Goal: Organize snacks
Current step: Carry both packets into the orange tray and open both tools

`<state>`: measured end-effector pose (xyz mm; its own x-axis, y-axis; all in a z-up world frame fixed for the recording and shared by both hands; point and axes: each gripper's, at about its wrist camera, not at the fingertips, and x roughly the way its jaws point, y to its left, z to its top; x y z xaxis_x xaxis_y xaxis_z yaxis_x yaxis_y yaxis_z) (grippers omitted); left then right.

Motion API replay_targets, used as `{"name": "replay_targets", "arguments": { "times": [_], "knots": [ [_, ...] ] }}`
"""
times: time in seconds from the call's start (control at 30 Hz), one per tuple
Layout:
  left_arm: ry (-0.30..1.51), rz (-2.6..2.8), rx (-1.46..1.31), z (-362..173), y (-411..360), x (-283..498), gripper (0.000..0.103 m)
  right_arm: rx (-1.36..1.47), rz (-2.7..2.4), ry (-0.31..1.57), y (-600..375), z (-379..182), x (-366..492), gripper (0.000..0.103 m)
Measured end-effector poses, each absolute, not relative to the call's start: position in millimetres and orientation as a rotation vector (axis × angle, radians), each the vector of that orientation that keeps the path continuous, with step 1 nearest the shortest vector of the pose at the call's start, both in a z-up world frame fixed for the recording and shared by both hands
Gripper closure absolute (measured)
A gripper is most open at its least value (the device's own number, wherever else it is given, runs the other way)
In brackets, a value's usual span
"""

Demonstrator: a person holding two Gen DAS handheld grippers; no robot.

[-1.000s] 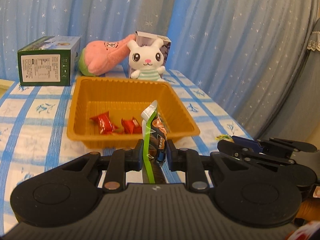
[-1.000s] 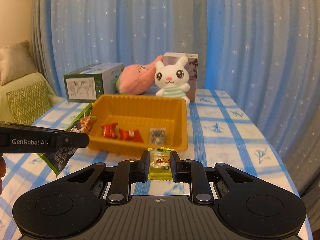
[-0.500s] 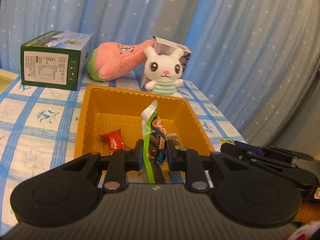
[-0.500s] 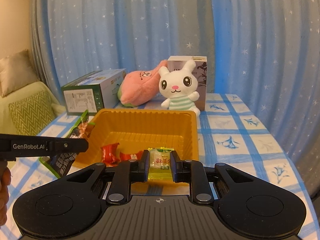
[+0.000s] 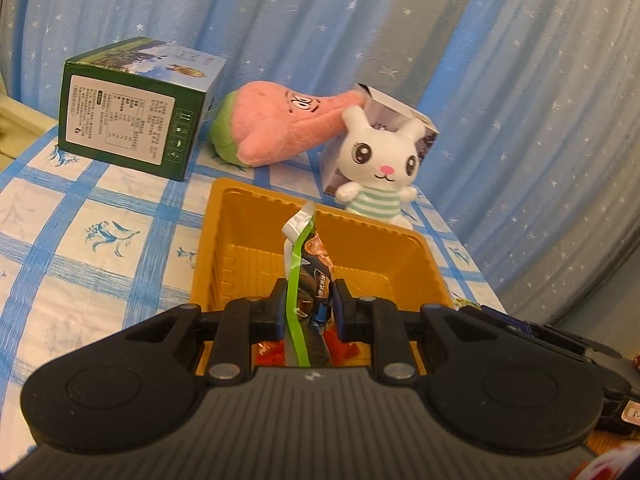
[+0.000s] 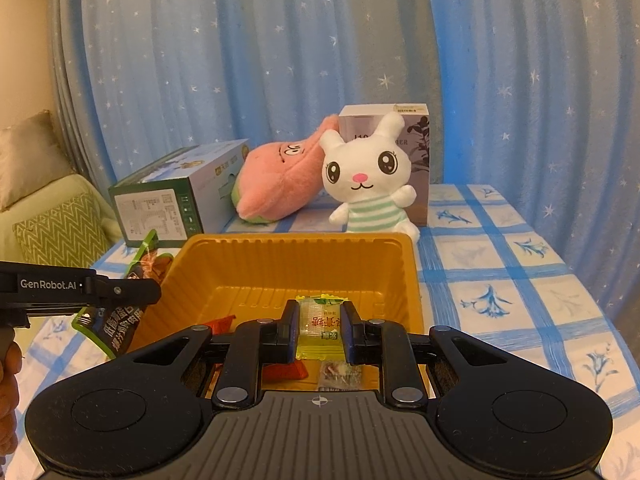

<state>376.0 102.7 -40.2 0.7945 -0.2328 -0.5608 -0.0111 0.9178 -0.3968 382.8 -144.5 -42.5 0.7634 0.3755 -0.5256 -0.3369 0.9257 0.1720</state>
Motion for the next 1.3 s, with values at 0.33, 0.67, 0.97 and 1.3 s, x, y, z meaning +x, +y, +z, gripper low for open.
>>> {"name": "replay_targets", "arguments": {
  "times": [0.33, 0.67, 0.97, 1.3],
  "knots": [
    [0.658, -0.11, -0.398, -52.8, 109.0, 393.4, 0.083, 0.057, 0.405, 0.61, -134.0, -55.3, 396.6, 0.081],
    [0.673, -0.091, -0.399, -58.6, 112.3, 397.6, 0.072, 0.07, 0.398, 0.616, -136.3, -56.6, 397.7, 0.081],
    [0.677, -0.091, -0.356, -57.1, 109.6, 393.4, 0.072, 0.101, 0.389, 0.616, -141.3, -55.8, 400.8, 0.081],
    [0.68, -0.103, -0.337, -57.5, 104.6, 392.9, 0.072, 0.12, 0.394, 0.609, -143.6, -55.1, 399.2, 0.081]
  ]
}}
